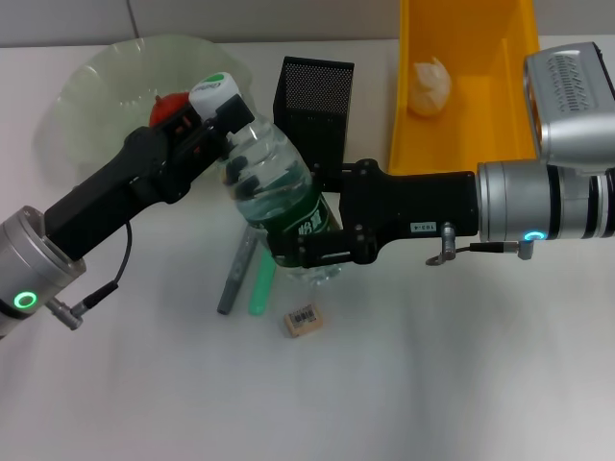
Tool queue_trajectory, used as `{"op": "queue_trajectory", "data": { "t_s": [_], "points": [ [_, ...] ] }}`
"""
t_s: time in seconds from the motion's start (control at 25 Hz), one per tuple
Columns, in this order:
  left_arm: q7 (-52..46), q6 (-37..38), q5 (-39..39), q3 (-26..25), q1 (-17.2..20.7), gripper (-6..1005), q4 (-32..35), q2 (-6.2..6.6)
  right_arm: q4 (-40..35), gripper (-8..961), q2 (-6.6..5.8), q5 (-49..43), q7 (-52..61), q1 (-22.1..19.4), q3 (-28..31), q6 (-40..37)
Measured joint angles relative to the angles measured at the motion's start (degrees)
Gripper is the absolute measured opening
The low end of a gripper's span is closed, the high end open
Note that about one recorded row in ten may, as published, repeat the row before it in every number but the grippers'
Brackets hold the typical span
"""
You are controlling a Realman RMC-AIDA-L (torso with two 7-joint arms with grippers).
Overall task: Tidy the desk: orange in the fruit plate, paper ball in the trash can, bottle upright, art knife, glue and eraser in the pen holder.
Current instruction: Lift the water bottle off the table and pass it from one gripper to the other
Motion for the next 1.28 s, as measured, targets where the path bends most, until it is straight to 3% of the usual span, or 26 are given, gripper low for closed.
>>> {"op": "queue_trajectory", "data": {
  "t_s": [1.28],
  "points": [
    [-0.10, 1.39, -0.21, -1.69, 0.70, 505, 3.37, 0.15, 0.43, 777, -0.04, -0.39, -1.50, -1.63, -4.40, 7.70]
  ]
}}
